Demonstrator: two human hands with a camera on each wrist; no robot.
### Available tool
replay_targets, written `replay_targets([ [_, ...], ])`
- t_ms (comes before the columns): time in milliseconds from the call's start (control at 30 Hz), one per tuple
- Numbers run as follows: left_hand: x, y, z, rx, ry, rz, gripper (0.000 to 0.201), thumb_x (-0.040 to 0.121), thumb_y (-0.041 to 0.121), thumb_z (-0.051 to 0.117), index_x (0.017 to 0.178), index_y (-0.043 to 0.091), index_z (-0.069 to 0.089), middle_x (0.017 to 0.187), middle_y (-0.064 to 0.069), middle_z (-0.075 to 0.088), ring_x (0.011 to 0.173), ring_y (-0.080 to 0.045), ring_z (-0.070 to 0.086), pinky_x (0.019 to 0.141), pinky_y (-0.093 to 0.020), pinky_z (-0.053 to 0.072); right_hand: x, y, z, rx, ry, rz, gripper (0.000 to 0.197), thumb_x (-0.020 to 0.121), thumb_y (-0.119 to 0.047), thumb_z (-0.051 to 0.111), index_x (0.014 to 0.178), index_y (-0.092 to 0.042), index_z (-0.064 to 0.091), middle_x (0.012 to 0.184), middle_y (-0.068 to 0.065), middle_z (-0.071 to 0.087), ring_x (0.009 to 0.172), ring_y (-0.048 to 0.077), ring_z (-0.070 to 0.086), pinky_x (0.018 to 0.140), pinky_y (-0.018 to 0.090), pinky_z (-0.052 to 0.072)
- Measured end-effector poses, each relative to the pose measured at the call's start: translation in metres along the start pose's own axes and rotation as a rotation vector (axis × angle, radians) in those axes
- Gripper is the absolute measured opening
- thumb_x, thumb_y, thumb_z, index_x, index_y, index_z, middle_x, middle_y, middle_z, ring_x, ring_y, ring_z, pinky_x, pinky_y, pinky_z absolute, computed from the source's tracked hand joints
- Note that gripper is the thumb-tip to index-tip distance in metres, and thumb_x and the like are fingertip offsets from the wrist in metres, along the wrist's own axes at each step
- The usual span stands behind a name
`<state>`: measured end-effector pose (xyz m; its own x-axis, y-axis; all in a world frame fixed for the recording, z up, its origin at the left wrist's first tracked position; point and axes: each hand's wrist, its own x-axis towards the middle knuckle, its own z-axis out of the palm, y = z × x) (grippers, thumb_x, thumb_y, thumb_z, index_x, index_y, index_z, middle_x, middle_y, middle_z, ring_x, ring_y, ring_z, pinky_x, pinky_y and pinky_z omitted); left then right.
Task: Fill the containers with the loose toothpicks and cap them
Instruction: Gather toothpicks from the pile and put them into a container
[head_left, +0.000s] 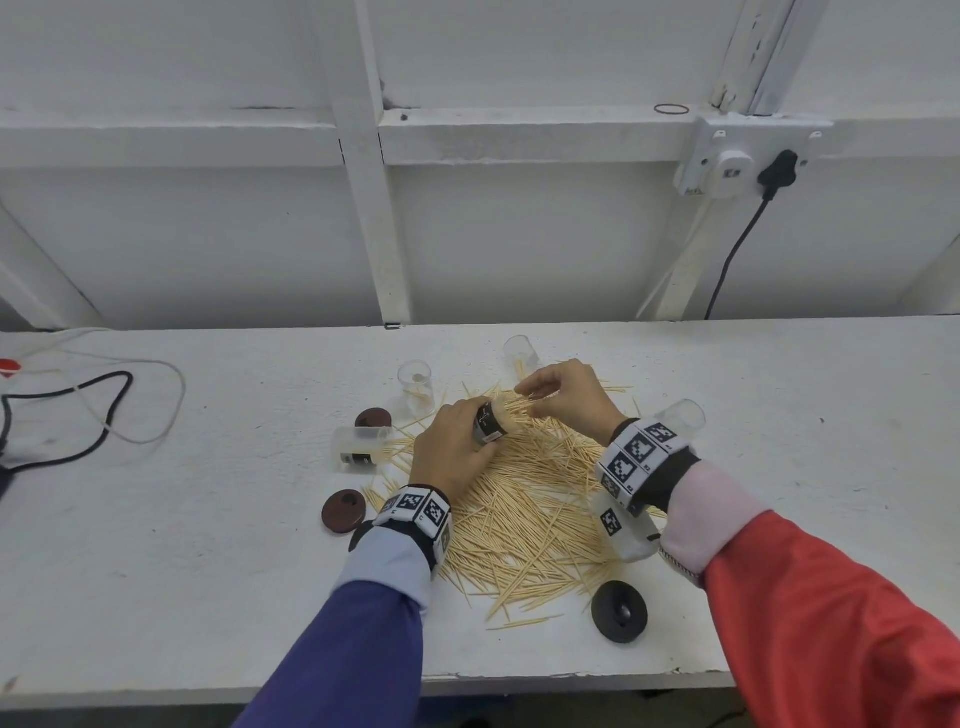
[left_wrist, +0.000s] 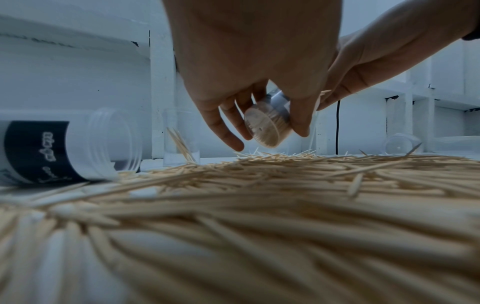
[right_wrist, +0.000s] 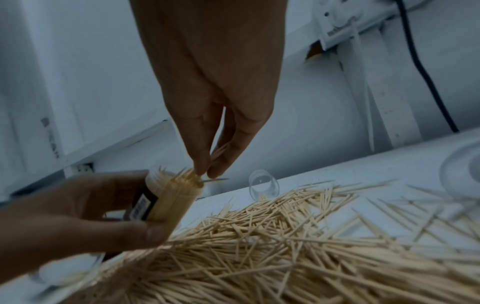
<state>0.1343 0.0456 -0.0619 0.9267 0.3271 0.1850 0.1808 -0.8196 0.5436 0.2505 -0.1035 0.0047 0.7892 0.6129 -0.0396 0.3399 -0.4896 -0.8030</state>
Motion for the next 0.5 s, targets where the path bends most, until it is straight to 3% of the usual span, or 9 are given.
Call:
replay_targets([
  [133, 0.0003, 0.0002, -0.0001, 0.001, -0.004, 0.01, 0.054, 0.084, 0.044, 0.067, 0.133, 0.026, 0.05, 0.12, 0.005, 0.059, 0.111, -0.015, 0.051, 0.08, -0.033, 0.045, -0.0003, 0.0012, 0.002, -0.102, 0.028, -0.059, 0.017, 0.077, 0.0, 0.077, 0.092, -0.006, 0.076, 0.087, 0.004, 0.072, 0.076, 0.009, 0.065, 0.062, 0.007, 0.047],
  [233, 0.0007, -0.0013, 0.0007, -0.007, -0.013, 0.033, 0.054, 0.084, 0.043, 0.067, 0.133, 0.026, 0.05, 0.12, 0.005, 0.059, 0.111, -0.015, 0.051, 0.08, -0.033, 0.046, 0.0011, 0.0023, 0.0025, -0.125, 0.031, -0.074, 0.012, 0.077, -0.003, 0.078, 0.088, -0.007, 0.077, 0.085, 0.006, 0.073, 0.073, 0.01, 0.065, 0.066, 0.013, 0.049],
  [400, 0.0006, -0.0028, 0.0022, -0.007, -0.016, 0.055, 0.055, 0.085, 0.044, 0.066, 0.134, 0.025, 0.05, 0.121, 0.006, 0.059, 0.11, -0.013, 0.051, 0.08, -0.033, 0.047, 0.0025, 0.0045, 0.0002, -0.221, 0.017, -0.078, 0.009, 0.077, -0.016, 0.08, 0.086, -0.02, 0.078, 0.08, -0.007, 0.07, 0.071, 0.005, 0.06, 0.066, 0.021, 0.047],
  [500, 0.0, -0.0017, 0.0016, -0.004, -0.019, 0.06, 0.055, 0.085, 0.044, 0.066, 0.134, 0.025, 0.049, 0.121, 0.005, 0.059, 0.111, -0.013, 0.051, 0.08, -0.032, 0.046, 0.0018, 0.0043, -0.0011, -0.138, -0.057, -0.063, 0.009, 0.08, -0.011, 0.077, 0.088, -0.016, 0.075, 0.086, 0.002, 0.072, 0.073, 0.01, 0.064, 0.067, 0.027, 0.054],
])
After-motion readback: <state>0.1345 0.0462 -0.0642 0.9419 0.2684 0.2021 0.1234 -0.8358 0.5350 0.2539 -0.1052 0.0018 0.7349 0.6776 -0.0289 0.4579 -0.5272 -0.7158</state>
